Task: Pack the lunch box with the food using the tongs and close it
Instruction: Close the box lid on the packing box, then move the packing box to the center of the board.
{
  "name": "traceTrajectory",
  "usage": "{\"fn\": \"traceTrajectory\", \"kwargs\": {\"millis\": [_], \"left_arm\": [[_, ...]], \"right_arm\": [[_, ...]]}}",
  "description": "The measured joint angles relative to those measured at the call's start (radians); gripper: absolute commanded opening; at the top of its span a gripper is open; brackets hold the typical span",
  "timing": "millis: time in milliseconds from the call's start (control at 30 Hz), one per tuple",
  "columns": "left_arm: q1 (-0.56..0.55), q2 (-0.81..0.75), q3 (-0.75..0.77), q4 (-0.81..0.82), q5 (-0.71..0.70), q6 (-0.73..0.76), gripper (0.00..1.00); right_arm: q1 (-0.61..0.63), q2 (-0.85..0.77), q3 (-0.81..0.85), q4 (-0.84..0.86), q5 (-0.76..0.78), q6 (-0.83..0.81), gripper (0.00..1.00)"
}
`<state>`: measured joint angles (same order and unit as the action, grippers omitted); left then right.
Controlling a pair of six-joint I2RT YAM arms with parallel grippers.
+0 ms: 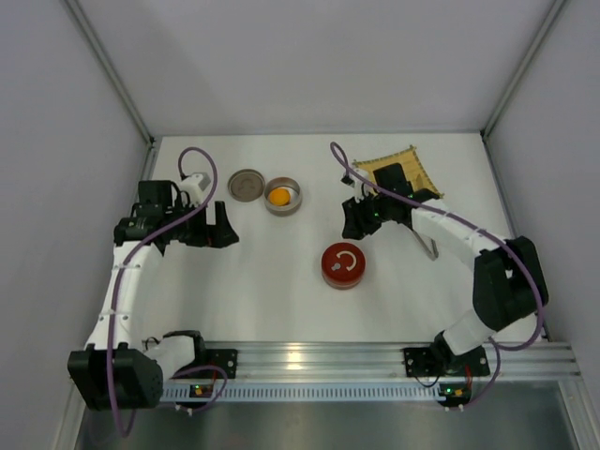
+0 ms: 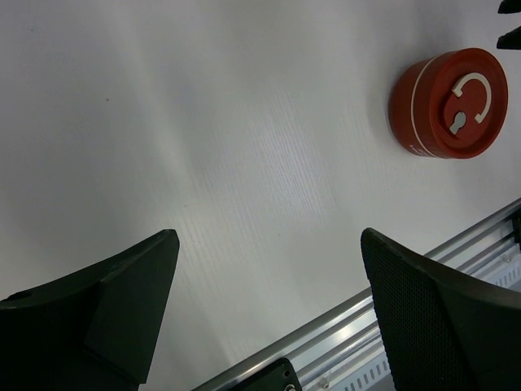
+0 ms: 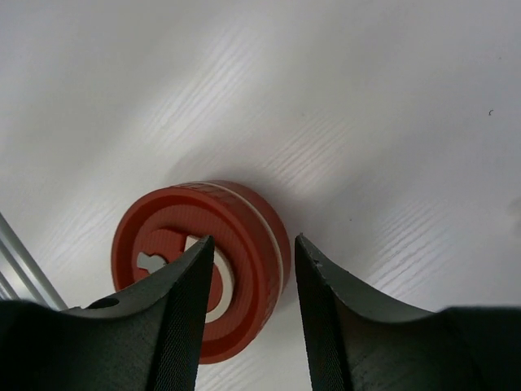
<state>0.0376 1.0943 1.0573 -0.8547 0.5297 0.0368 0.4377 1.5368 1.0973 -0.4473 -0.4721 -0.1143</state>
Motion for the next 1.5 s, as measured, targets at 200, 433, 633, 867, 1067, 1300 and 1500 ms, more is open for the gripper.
{"fn": "traceTrajectory", "kwargs": {"millis": [200,433,633,867,1067,1300,1500], "left_arm": [[0.000,0.082,0.027,-0.001,0.003,0.033,0.98],[0.000,0.221,0.116,0.028,-0.028,0.043,0.98],[0.000,0.370,0.181,0.126,-0.085,0.002,0.94],[0.000,0.620,0.305,0.267,-0.184,-0.095,0.88],[-0.001,0.871,0.479,0.331,-0.232,-0.155,0.81],[-0.019,1.006,0.575,0.367,-0.338,-0.167,0.73],[-0.033,1.084,0.639,0.383,-0.419,-0.165,0.65]], "right_arm": [[-0.017,0.149,0.056,-0.040,-0.040,-0.071,0.47],[-0.018,0.185,0.056,-0.095,-0.081,-0.150,0.38],[-0.018,0.165,0.022,-0.098,-0.129,-0.185,0.23],[-0.019,0.074,-0.084,-0.128,-0.163,-0.215,0.26],[-0.021,0.043,-0.105,-0.198,-0.154,-0.225,0.67],[-0.021,-0.026,-0.074,-0.235,-0.157,-0.197,0.80],[-0.021,-0.072,-0.018,-0.235,-0.159,-0.170,0.99]]}}
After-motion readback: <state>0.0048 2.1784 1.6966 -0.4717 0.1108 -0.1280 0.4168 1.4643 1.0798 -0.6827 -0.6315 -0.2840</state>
